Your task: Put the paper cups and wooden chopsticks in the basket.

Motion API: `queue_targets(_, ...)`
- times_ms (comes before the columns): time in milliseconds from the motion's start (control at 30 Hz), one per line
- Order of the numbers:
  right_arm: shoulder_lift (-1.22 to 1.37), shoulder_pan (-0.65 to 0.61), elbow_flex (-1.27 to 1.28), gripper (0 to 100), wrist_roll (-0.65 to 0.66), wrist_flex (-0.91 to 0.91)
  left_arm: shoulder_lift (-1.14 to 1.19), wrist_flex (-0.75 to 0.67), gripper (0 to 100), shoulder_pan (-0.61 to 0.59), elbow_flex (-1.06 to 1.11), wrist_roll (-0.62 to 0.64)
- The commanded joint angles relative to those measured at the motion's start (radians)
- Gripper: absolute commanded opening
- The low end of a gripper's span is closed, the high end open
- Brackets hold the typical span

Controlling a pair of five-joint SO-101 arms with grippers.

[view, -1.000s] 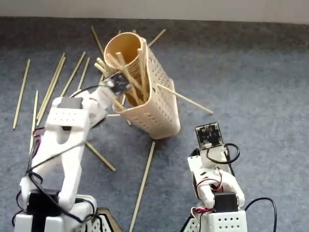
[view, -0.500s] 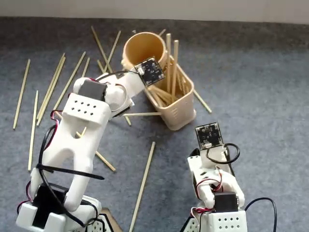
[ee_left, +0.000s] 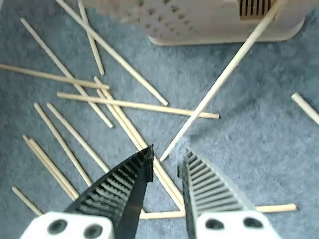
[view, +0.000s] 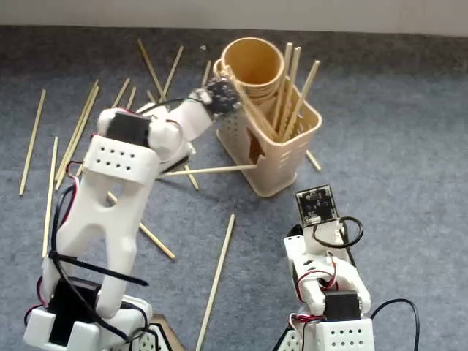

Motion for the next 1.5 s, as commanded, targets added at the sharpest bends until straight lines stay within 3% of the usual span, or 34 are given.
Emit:
queue_targets(0,-0.010,-0.008,-0.002,27.5,-0.005,0.005,-0.008,0.009,17,-0.136,0.004,-0.040)
queue_targets(167,-0.010,-0.008,-0.002,27.5,-0.005,0.005,-0.002,0.012,17,-0.271,0.030,-0.115)
queue_targets(333,-0.010,-0.008,-0.002,27.5,-0.005,0.005,-0.001,-0.035,17,-0.239,0.139,-0.169)
queue_targets(500,-0.010,-0.008,-0.002,27.5,-0.005,0.005,-0.001,-0.269,18,-0.151,0.358,-0.169)
queue_targets(667,-0.010,-0.008,-0.002,27.5,-0.005,0.005,-0.001,-0.563,27,-0.101,0.510,-0.169)
queue_targets(767,-0.010,-0.008,-0.002,27.5,-0.005,0.005,-0.001,-0.710,28,-0.096,0.558,-0.147)
queue_targets(1033,-0.010,-0.008,-0.002,27.5,-0.003,0.005,0.044,-0.959,28,-0.085,0.653,-0.104)
queue_targets(1300,-0.010,-0.008,-0.002,27.5,-0.003,0.005,0.325,-1.008,26,-0.101,0.526,-0.100)
queue_targets(1467,-0.010,-0.008,-0.002,27.5,-0.003,0.005,0.311,-0.919,12,-0.140,0.493,-0.107)
